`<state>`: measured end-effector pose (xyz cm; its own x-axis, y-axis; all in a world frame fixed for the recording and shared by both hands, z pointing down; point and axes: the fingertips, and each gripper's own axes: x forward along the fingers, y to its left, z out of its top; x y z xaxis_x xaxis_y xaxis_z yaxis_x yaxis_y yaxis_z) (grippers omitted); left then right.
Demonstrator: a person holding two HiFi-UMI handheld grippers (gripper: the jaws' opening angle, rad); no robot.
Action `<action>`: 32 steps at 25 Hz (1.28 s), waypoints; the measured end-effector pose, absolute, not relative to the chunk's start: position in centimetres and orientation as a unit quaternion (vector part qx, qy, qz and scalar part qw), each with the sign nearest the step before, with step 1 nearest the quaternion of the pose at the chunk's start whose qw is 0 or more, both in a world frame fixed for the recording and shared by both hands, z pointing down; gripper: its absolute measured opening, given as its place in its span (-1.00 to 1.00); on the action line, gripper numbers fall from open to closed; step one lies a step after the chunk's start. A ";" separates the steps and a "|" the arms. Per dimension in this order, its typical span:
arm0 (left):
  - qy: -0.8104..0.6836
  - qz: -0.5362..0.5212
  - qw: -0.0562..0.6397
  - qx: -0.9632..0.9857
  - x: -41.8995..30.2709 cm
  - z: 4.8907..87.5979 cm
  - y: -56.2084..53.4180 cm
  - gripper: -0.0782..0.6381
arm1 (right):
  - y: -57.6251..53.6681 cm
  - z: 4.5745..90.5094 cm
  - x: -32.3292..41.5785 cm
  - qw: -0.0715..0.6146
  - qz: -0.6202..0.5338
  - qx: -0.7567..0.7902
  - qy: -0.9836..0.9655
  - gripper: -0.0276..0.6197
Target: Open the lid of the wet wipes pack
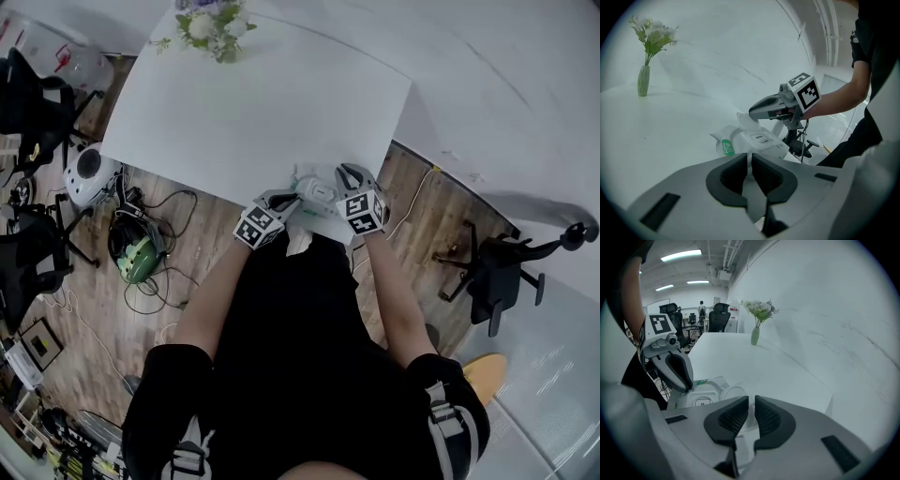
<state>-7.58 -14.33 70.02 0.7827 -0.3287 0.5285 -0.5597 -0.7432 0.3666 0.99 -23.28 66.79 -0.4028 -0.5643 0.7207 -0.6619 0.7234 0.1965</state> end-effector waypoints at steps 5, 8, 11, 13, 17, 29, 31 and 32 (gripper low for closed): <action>-0.240 0.218 0.265 0.908 -7.6 69.8 -14.3 -0.66 | -22.1 66.7 1.9 0.407 0.073 0.392 -0.822 -0.73; -0.240 0.216 0.268 0.908 -7.5 69.8 -14.0 -0.66 | -21.2 66.3 2.2 0.402 0.077 0.402 -0.819 -0.73; -0.245 0.219 0.270 0.905 -7.6 70.1 -13.9 -0.66 | -20.3 65.6 2.4 0.394 0.076 0.408 -0.820 -0.74; -0.253 0.225 0.264 0.903 -7.5 70.0 -13.9 -0.66 | -19.7 65.2 2.7 0.386 0.082 0.410 -0.823 -0.77; -0.289 0.231 0.254 0.893 -7.6 68.9 -13.7 -0.66 | -18.4 64.5 3.2 0.378 0.081 0.388 -0.837 -0.86; -0.414 0.187 0.229 0.861 -6.7 61.5 -11.7 -0.71 | -15.3 61.2 7.5 0.363 0.027 0.310 -0.878 -0.86; -0.426 0.188 0.215 0.858 -6.1 60.1 -11.4 -0.71 | -15.1 60.6 8.6 0.361 0.018 0.301 -0.882 -0.86; -0.432 0.191 0.209 0.857 -5.8 59.5 -11.2 -0.71 | -15.0 60.5 9.1 0.360 0.014 0.296 -0.885 -0.87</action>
<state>-5.80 -11.18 59.55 0.5542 -0.6595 0.5079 -0.8192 -0.5405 0.1920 9.06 -14.95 60.47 -0.5658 -0.5131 0.6454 -0.5333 0.8247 0.1881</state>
